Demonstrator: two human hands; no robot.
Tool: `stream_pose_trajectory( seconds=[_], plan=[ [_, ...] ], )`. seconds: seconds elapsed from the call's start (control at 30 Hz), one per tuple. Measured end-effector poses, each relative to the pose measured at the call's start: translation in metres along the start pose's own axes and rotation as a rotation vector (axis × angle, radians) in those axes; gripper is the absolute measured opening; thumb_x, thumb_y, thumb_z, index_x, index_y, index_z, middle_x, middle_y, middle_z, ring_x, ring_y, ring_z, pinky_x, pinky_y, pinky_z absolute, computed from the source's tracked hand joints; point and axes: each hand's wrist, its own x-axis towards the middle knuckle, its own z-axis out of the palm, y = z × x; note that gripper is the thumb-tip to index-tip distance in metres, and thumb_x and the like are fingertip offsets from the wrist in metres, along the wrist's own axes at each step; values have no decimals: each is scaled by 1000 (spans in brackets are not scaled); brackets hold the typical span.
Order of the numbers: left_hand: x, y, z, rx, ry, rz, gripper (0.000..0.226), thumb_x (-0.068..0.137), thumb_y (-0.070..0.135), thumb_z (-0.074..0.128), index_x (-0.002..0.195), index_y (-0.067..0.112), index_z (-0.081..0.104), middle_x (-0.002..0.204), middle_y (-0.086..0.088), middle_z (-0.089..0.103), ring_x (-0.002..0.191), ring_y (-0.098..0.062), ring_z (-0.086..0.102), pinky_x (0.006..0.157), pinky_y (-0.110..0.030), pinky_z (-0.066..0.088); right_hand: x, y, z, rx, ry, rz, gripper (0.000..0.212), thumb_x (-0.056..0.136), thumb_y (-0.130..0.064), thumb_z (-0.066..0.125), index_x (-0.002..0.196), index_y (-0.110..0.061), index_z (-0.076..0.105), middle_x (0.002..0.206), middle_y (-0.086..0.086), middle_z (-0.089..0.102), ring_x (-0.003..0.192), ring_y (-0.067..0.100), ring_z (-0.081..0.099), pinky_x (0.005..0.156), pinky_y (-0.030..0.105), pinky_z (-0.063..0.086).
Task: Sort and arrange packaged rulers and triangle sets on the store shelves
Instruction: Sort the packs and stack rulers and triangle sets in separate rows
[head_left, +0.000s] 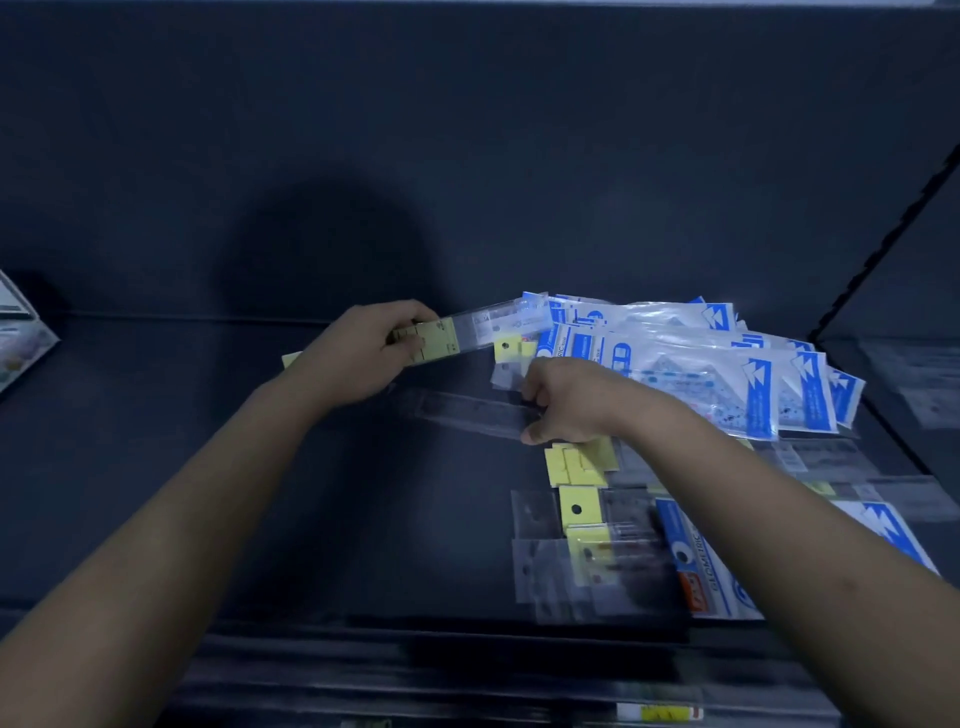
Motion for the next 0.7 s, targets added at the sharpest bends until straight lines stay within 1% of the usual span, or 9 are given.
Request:
stream_pose_trajectory(
  seconds=[0.1, 0.2, 0.27, 0.37, 0.4, 0.47, 0.57, 0.63, 0.7],
  plan=[
    [-7, -8, -4, -25, -2, -6, 26, 93, 11, 53, 110, 28, 63, 94, 2, 65, 87, -18, 62, 80, -31, 47, 2, -2, 0, 65, -22, 10, 37, 77, -25, 73, 102, -1, 64, 104, 15, 66, 94, 29, 62, 74, 32, 49],
    [-14, -16, -9, -53, -6, -3, 25, 93, 11, 53, 107, 29, 63, 90, 3, 66, 82, -17, 63, 77, -31, 49, 1, -3, 0, 69, -22, -8, 26, 77, -23, 72, 94, -11, 56, 95, 5, 60, 87, 24, 56, 64, 29, 41],
    [-16, -22, -12, -66, 14, 15, 25, 93, 11, 54, 105, 30, 63, 86, 12, 64, 78, -7, 59, 74, -27, 47, 0, -3, 1, 120, 35, -26, 20, 78, -19, 71, 86, -18, 53, 85, -2, 56, 82, 19, 53, 63, 27, 39],
    [-15, -28, -17, -126, 44, 52, 24, 92, 10, 57, 100, 32, 64, 78, 16, 62, 67, 3, 53, 63, -11, 41, -7, 4, 0, 444, 214, -50, 17, 75, -9, 76, 79, -16, 61, 73, -5, 61, 70, 12, 57, 63, 21, 45],
    [-13, -29, -18, -144, 52, 68, 23, 91, 10, 58, 99, 31, 64, 79, 14, 63, 66, 3, 54, 63, -10, 41, -11, 7, -2, 570, 268, -54, 17, 73, -5, 77, 77, -14, 63, 72, -2, 63, 68, 11, 58, 66, 21, 46],
    [-8, -28, -19, -174, 58, 87, 19, 90, 11, 62, 97, 28, 67, 82, 9, 67, 69, -4, 58, 67, -19, 47, -21, 16, -6, 826, 368, -60, 21, 70, 5, 77, 74, -11, 65, 69, 2, 65, 62, 9, 61, 66, 20, 50],
    [-3, -19, -17, -318, 29, 83, 18, 90, 9, 62, 97, 25, 69, 89, -6, 71, 76, -14, 62, 70, -24, 51, -34, 30, -10, 1172, 478, -20, 20, 67, 9, 76, 80, -3, 66, 65, 3, 68, 57, 12, 66, 55, 19, 53],
    [-2, -11, -14, -341, -15, 85, 19, 92, 11, 60, 98, 27, 69, 94, -3, 72, 84, -14, 65, 77, -24, 51, -42, 36, -12, 1291, 477, 11, 24, 67, 6, 75, 88, -1, 66, 69, 6, 70, 61, 16, 68, 53, 21, 54],
    [-2, -3, -11, -313, -71, 97, 22, 93, 12, 58, 96, 33, 67, 94, 5, 72, 84, -5, 64, 78, -17, 49, -48, 40, -11, 1332, 471, 35, 23, 68, 2, 75, 88, -5, 67, 72, 5, 71, 61, 18, 67, 53, 22, 55]
  ],
)
